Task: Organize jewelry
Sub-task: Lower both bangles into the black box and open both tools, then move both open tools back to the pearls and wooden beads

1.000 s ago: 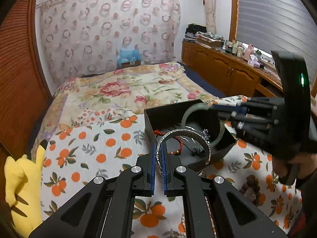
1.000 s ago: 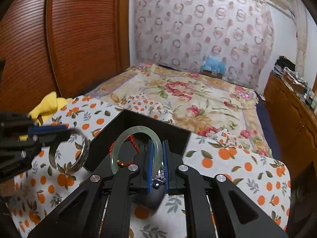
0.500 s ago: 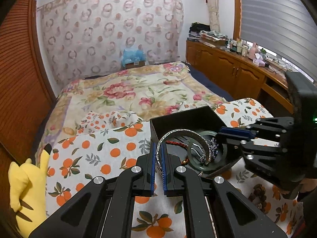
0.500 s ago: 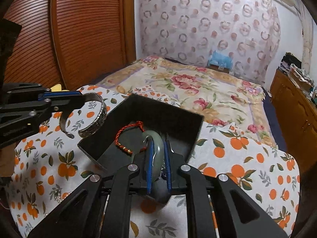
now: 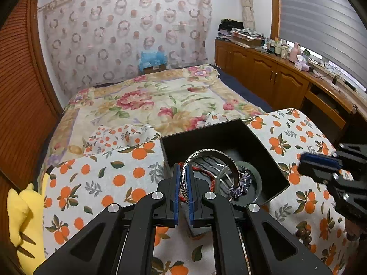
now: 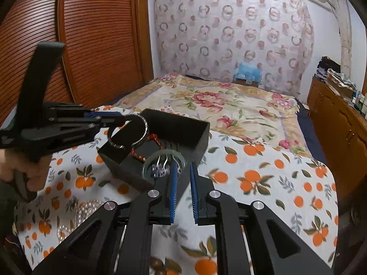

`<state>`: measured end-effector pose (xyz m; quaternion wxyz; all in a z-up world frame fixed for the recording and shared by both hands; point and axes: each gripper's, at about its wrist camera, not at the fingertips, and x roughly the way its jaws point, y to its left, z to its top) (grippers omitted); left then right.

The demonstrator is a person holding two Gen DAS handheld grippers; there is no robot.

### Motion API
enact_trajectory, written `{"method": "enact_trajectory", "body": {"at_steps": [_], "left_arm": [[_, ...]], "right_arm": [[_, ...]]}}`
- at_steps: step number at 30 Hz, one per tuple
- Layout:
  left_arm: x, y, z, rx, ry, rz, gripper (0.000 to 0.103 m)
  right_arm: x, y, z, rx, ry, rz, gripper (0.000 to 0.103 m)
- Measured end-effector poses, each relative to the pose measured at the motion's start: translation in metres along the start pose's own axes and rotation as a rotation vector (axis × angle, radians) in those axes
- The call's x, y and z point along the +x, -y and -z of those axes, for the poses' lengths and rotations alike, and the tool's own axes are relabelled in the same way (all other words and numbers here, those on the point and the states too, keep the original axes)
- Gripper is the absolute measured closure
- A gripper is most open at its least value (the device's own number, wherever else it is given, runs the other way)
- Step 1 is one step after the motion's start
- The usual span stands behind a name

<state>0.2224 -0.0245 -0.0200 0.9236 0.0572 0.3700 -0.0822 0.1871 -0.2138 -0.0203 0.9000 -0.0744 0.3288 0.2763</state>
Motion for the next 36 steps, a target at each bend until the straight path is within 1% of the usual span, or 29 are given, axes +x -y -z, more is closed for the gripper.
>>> {"method": "enact_trajectory", "body": {"at_steps": [7, 10, 15, 20, 22, 24, 25, 29, 32, 36], "left_arm": [[0.000, 0.011, -0.004, 0.021, 0.000, 0.008, 0.098], [-0.002, 0.014, -0.003, 0.027, -0.004, 0.026, 0.097], [-0.017, 0.016, 0.008, 0.026, 0.011, 0.047, 0.097], [-0.043, 0.019, 0.036, 0.035, 0.022, 0.078, 0.097], [-0.053, 0.019, 0.047, 0.035, 0.029, 0.084, 0.095], [-0.064, 0.018, 0.064, 0.024, 0.038, 0.088, 0.084], [-0.067, 0.018, 0.070, 0.019, 0.036, 0.091, 0.083], [-0.076, 0.017, 0.101, -0.006, 0.009, 0.104, 0.082], [-0.079, 0.014, 0.119, -0.019, -0.014, 0.114, 0.082], [-0.078, 0.014, 0.140, -0.020, -0.051, 0.113, 0.082]], "right_arm": [[-0.017, -0.001, 0.015, 0.003, 0.005, -0.001, 0.089], [-0.022, -0.006, 0.023, -0.001, 0.004, 0.006, 0.089], [-0.031, -0.014, 0.043, 0.001, -0.012, -0.001, 0.089], [-0.043, -0.023, 0.068, 0.005, -0.029, 0.003, 0.089], [-0.049, -0.026, 0.076, 0.013, -0.030, 0.002, 0.089], [-0.054, -0.030, 0.084, 0.023, -0.032, -0.004, 0.089], [-0.057, -0.032, 0.089, 0.025, -0.034, -0.005, 0.089], [-0.060, -0.037, 0.104, 0.031, -0.057, 0.007, 0.085], [-0.060, -0.039, 0.114, 0.036, -0.082, 0.017, 0.085], [-0.063, -0.041, 0.121, 0.046, -0.088, 0.010, 0.084]]}}
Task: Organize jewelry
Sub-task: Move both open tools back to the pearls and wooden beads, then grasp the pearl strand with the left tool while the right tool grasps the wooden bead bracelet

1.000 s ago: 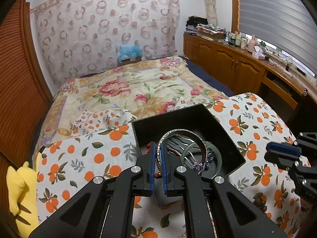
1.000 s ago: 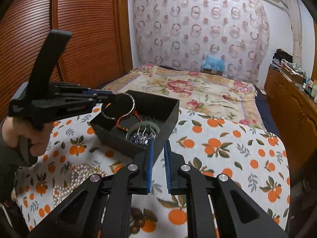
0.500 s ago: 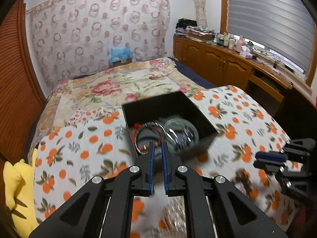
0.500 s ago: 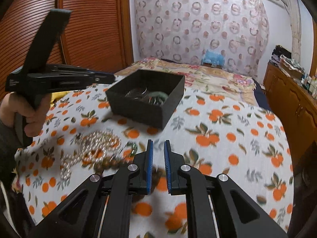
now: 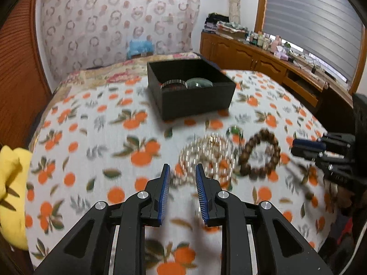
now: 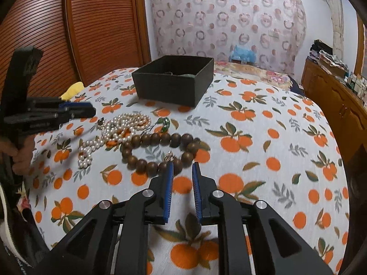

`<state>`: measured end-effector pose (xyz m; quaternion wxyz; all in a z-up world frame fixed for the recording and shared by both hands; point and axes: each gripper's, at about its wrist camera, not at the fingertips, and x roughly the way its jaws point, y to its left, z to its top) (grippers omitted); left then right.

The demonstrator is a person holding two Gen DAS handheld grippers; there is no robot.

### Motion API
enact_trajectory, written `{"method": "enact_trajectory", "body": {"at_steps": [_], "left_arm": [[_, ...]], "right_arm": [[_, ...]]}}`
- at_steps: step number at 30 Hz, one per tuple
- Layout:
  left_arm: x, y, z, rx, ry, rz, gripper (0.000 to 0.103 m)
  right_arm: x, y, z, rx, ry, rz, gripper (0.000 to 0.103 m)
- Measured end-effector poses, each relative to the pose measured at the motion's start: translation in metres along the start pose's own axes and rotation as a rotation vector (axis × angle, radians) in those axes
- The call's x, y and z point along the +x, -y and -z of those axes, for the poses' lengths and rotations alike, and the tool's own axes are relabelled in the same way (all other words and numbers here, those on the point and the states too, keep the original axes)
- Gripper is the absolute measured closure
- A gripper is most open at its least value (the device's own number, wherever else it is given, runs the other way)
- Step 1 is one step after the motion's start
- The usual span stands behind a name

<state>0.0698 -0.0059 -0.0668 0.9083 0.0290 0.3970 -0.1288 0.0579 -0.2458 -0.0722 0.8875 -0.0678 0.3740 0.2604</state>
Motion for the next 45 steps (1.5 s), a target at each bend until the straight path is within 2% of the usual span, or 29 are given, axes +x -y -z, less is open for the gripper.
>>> {"method": "enact_trajectory", "body": {"at_steps": [9, 17, 24, 30, 34, 35, 36, 41, 45], "left_arm": [[0.002, 0.003, 0.021, 0.001, -0.049, 0.038, 0.082], [0.007, 0.010, 0.025, 0.019, -0.078, 0.047, 0.082], [0.010, 0.014, 0.023, 0.041, -0.086, 0.018, 0.082], [0.011, 0.019, 0.023, 0.067, -0.087, 0.008, 0.082], [0.012, 0.021, 0.023, 0.082, -0.085, 0.008, 0.082], [0.012, 0.021, 0.023, 0.088, -0.084, 0.007, 0.086], [0.012, 0.021, 0.023, 0.091, -0.084, 0.008, 0.096], [0.006, 0.020, 0.022, 0.074, -0.067, 0.046, 0.096], [-0.013, 0.019, 0.013, 0.043, -0.003, 0.069, 0.096]], "right_arm": [[0.003, 0.000, -0.001, -0.001, -0.008, 0.005, 0.084], [0.001, -0.001, -0.006, -0.003, 0.000, 0.002, 0.079], [0.002, -0.002, -0.008, -0.011, -0.005, 0.004, 0.079], [0.011, -0.001, -0.022, -0.039, -0.017, 0.017, 0.079], [0.022, 0.000, -0.031, -0.069, -0.035, 0.023, 0.067], [0.026, 0.001, -0.032, -0.074, -0.041, 0.030, 0.067], [0.030, 0.002, -0.033, -0.079, -0.049, 0.036, 0.067], [0.047, 0.010, -0.035, -0.076, -0.095, 0.028, 0.067], [0.055, 0.014, -0.036, -0.074, -0.113, 0.025, 0.067]]}}
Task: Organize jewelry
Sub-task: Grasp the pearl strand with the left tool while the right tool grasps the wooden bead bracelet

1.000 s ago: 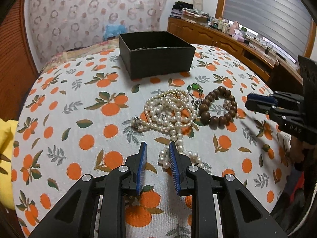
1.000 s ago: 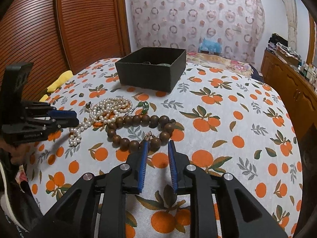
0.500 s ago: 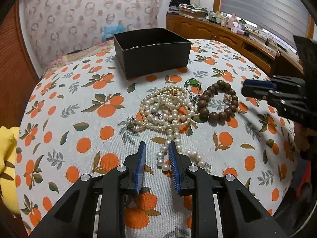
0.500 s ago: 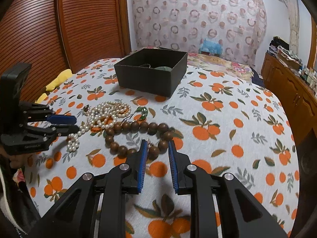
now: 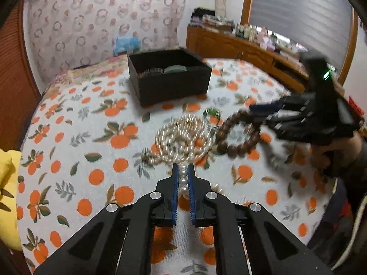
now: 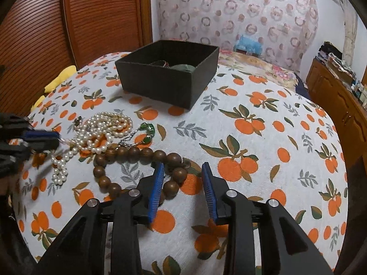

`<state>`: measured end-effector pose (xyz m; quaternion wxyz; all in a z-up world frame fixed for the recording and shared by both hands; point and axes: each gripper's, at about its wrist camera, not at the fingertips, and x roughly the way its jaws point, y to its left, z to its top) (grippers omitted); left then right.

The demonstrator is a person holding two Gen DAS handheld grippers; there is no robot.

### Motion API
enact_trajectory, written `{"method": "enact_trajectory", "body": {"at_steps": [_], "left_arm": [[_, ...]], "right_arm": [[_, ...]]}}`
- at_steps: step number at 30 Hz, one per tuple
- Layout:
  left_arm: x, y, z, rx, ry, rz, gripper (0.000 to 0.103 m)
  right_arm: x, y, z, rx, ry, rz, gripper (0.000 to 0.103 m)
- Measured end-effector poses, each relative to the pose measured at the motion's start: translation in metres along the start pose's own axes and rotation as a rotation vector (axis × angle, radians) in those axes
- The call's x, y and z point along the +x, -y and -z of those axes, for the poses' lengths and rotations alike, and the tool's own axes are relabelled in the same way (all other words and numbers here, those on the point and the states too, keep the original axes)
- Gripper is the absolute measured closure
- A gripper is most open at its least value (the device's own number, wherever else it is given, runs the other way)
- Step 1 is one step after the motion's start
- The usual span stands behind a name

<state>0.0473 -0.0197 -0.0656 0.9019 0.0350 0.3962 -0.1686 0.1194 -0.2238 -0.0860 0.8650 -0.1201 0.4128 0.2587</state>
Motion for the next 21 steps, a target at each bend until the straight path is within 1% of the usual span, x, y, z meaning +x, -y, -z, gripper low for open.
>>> {"method": "enact_trajectory", "body": {"at_steps": [10, 17, 20, 21], "left_arm": [[-0.049, -0.002, -0.029, -0.030, 0.133, 0.022, 0.096], [-0.076, -0.003, -0.051, -0.025, 0.206, 0.023, 0.096], [-0.088, -0.002, -0.062, -0.018, 0.241, 0.021, 0.096], [-0.091, -0.002, -0.066, -0.015, 0.252, 0.019, 0.096]], "right_arm": [[0.005, 0.006, -0.009, 0.012, -0.007, 0.011, 0.067], [0.011, 0.009, -0.013, 0.016, -0.026, -0.018, 0.067], [0.011, 0.007, -0.014, 0.013, -0.030, -0.044, 0.080], [0.011, 0.006, -0.014, 0.010, -0.030, -0.041, 0.080]]}}
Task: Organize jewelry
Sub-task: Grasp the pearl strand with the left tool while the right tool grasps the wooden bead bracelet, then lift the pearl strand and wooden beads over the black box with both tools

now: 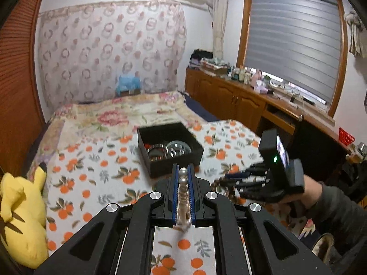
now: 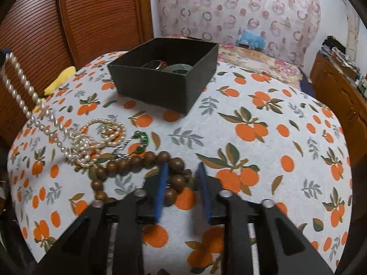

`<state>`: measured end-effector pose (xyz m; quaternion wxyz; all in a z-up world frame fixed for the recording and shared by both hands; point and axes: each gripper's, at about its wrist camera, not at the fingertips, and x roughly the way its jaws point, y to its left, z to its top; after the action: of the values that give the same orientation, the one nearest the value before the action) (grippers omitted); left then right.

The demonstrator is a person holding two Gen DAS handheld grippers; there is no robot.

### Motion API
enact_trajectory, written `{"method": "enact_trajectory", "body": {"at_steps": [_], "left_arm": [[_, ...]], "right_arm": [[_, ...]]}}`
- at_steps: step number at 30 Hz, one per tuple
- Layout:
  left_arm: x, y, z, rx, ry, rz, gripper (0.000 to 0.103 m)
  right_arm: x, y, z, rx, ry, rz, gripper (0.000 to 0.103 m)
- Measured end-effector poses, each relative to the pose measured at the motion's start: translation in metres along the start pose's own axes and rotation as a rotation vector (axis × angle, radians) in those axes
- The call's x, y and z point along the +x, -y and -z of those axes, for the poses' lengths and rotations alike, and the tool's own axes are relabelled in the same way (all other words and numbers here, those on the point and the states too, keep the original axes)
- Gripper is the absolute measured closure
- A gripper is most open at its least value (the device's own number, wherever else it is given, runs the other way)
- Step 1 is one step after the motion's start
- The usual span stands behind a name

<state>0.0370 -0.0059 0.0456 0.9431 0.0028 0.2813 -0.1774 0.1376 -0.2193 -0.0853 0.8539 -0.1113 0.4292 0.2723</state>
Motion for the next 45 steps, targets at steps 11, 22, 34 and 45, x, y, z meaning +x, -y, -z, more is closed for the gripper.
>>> {"method": "enact_trajectory", "body": {"at_steps": [11, 22, 34, 45], "left_arm": [[-0.017, 0.006, -0.039, 0.038, 0.091, -0.019, 0.096], [-0.025, 0.005, -0.072, 0.058, 0.148, -0.046, 0.096], [-0.002, 0.000, -0.109, 0.077, 0.161, -0.051, 0.096], [0.037, -0.015, -0.144, 0.061, 0.130, -0.028, 0.096]], "right_arm": [[-0.050, -0.013, -0.016, -0.026, 0.133, -0.011, 0.083], [-0.095, -0.018, -0.046, -0.053, 0.244, -0.004, 0.084], [-0.104, -0.008, -0.075, -0.053, 0.293, -0.027, 0.085], [-0.098, 0.004, -0.116, -0.087, 0.293, -0.042, 0.089]]}}
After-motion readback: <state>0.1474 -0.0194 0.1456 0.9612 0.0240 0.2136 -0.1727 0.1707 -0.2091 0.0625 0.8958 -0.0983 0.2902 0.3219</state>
